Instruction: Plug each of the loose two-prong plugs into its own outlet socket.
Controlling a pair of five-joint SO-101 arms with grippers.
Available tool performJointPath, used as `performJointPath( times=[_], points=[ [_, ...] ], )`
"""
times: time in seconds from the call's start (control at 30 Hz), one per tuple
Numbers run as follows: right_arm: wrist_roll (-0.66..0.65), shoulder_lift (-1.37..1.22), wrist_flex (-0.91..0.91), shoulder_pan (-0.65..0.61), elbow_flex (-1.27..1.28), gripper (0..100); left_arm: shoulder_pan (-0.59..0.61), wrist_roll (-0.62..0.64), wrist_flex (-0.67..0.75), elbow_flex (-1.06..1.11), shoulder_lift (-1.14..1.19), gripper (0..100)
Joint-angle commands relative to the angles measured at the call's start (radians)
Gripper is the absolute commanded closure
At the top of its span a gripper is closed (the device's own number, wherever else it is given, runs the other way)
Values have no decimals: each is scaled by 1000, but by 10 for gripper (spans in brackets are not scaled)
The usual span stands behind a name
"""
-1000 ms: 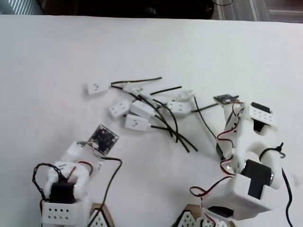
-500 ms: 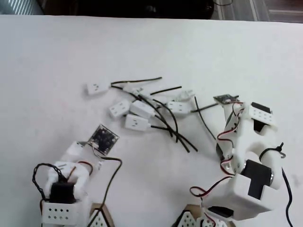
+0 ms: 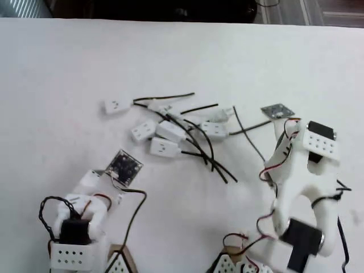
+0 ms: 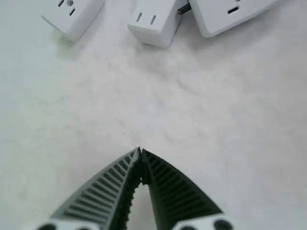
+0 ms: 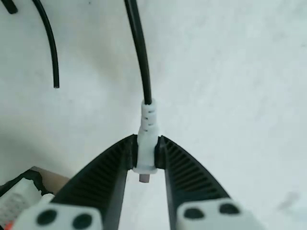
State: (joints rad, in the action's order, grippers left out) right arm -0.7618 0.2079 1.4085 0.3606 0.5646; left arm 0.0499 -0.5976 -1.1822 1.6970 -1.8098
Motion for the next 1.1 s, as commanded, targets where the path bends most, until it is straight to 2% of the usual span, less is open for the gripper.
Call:
performJointPath(
  times=[0.0, 0.1, 0.17, 0.33, 0.6, 0.7, 0.83, 1.07],
  points=[
    [-2, 272, 42, 12, -20, 981, 2, 2, 43, -54, -2, 976],
    [2, 418, 42, -28, 32, 981, 2, 5, 98, -100, -2, 976],
    [48, 504, 38, -77, 69, 981, 2, 38, 140, -129, -2, 976],
    [273, 682, -16, -285, 155, 981, 1, 230, 259, -187, -2, 976],
    [621, 808, -48, -636, 184, 978, 1, 396, 454, -213, -2, 976],
    [749, 855, -79, -713, 186, 980, -1, 479, 514, -213, -2, 976],
    [792, 984, -139, -765, 190, 981, -67, 516, 592, -213, -2, 976],
    [792, 1234, -186, -952, 224, 981, -260, 512, 698, -230, -2, 976]
  ],
)
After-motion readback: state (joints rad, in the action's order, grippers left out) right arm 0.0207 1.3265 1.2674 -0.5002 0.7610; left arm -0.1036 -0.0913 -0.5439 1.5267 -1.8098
